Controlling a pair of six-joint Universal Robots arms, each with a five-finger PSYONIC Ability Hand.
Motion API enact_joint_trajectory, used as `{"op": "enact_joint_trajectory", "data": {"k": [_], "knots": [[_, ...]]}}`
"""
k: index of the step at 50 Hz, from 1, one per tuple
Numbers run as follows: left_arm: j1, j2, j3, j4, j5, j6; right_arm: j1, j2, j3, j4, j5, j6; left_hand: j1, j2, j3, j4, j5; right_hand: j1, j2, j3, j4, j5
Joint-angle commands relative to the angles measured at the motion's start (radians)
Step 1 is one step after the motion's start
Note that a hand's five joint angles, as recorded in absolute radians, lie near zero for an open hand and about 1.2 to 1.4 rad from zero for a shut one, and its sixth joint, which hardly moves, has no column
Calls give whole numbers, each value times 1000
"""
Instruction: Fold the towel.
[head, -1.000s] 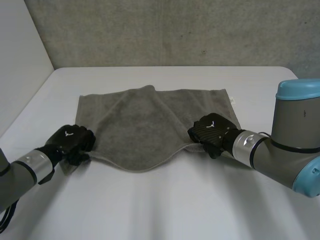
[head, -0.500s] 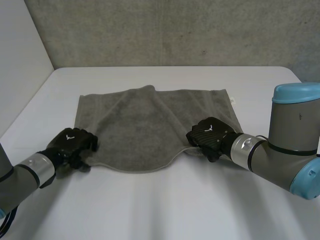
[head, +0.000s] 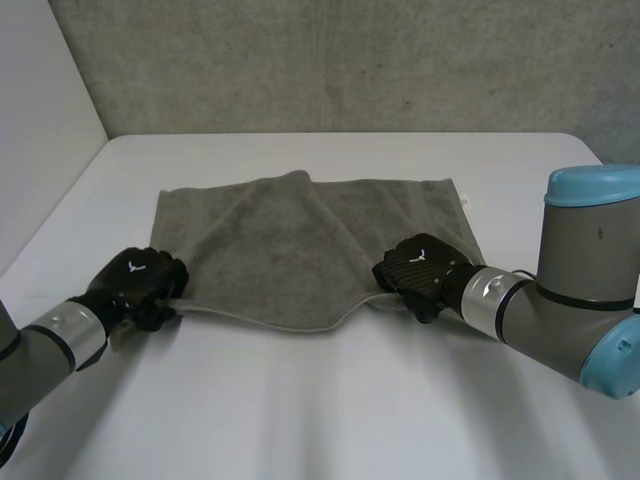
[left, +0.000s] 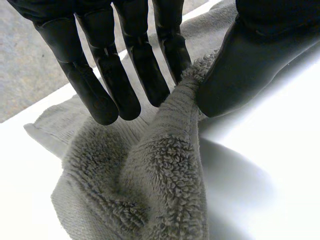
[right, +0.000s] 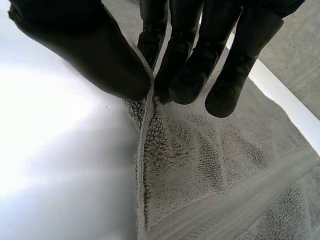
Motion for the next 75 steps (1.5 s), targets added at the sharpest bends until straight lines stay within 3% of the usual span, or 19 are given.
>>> {"op": "enact_joint_trajectory", "data": {"k": [1, 2, 4, 16, 22, 37, 48, 75], "knots": [[2, 27, -25, 6, 13, -7, -7, -5, -3, -4, 15, 10, 56, 41, 25, 38, 39, 27, 33, 15, 17, 13], [2, 27, -29, 6, 13, -6, -8, 0, -3, -4, 15, 21, 56, 41, 25, 38, 39, -145, -139, -157, -155, -159], [2, 23, -27, 6, 13, -4, -9, 8, -3, -4, 14, 34, 56, 41, 25, 38, 39, -219, -214, -231, -229, -233], [43, 18, -10, 12, 11, -26, -28, 77, 5, -21, 22, 48, 56, 41, 25, 38, 39, -352, -346, -364, -362, -366], [51, 24, 2, 11, 13, -107, -38, 81, 23, -31, 41, 48, 56, 41, 25, 38, 39, -543, -537, -555, -553, -557], [99, 142, 34, -4, 46, -334, -251, -120, 160, -36, -7, 102, 56, 41, 25, 38, 39, -877, -872, -889, -887, -891], [111, 159, 30, -3, 76, -397, -369, -111, 273, -74, -90, 16, 56, 41, 25, 38, 39, -860, -854, -872, -870, -874], [100, 126, 74, -9, 68, -420, -357, -23, 278, -169, -98, 45, 56, 41, 25, 38, 39, -807, -802, -819, -817, -821]]}}
